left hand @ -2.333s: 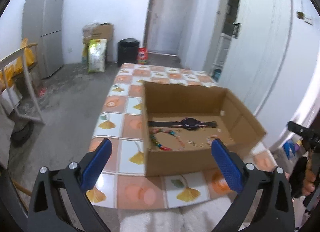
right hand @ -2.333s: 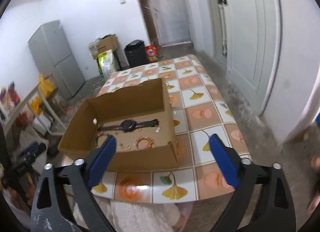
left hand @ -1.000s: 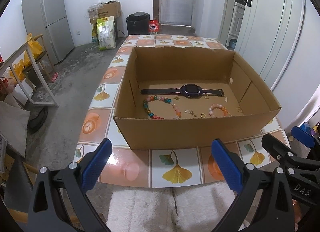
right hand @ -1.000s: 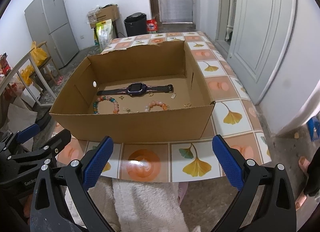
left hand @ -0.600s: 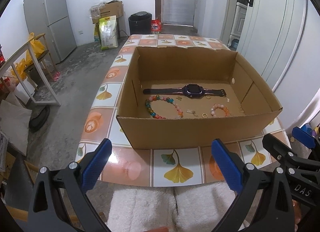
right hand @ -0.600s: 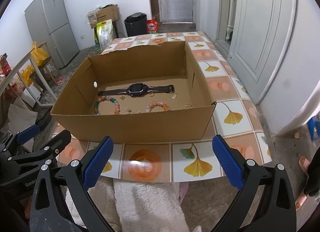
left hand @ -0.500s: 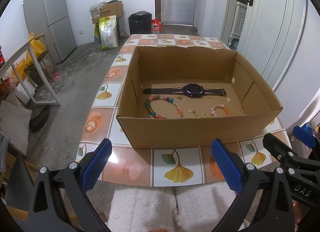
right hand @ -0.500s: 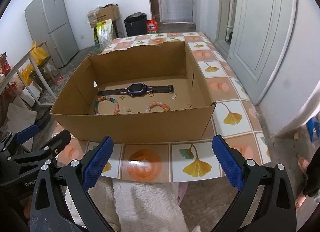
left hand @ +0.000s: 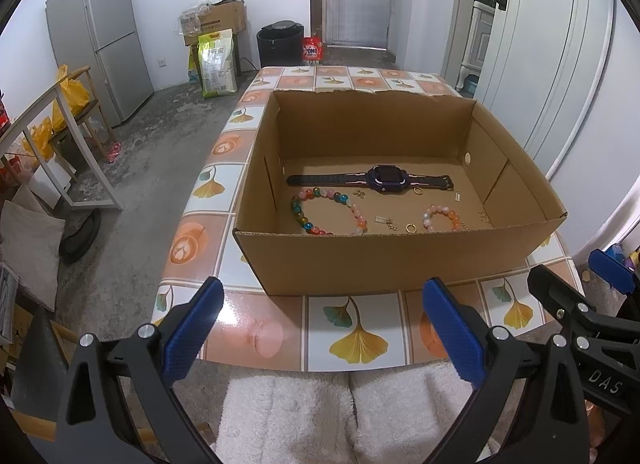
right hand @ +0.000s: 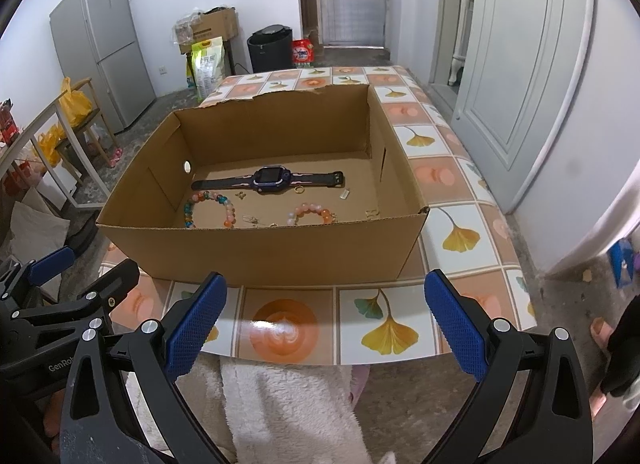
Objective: Organize jewelry
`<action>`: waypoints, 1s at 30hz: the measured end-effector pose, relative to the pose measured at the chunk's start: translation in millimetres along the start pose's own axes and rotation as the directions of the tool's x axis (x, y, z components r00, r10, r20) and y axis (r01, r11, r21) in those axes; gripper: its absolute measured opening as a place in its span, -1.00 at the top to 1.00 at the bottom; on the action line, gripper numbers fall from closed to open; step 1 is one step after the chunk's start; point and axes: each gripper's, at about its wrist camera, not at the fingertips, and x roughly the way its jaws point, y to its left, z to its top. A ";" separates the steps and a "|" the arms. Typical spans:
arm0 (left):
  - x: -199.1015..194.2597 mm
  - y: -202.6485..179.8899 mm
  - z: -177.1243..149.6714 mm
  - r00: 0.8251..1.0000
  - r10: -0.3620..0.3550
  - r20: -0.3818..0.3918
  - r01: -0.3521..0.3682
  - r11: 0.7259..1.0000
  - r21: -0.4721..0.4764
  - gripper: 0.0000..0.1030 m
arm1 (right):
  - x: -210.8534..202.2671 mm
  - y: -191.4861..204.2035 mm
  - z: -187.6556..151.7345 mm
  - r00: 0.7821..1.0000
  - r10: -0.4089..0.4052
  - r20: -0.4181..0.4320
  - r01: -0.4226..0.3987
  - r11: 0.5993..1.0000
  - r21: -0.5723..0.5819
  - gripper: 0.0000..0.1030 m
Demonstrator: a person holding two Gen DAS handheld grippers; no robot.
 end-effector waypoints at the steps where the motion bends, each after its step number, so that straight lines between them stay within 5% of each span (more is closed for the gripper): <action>1: -0.1 0.0 -0.1 1.000 0.000 -0.001 0.000 1.000 0.000 -0.89 | 0.0 -0.2 0.0 1.000 0.000 -0.001 0.000 1.000 0.000 -0.85; 30: -0.3 -0.2 -0.5 1.000 0.001 -0.002 -0.001 1.000 0.000 -0.89 | 1.1 -1.4 -1.0 1.000 -0.001 -0.004 0.001 1.000 0.000 -0.85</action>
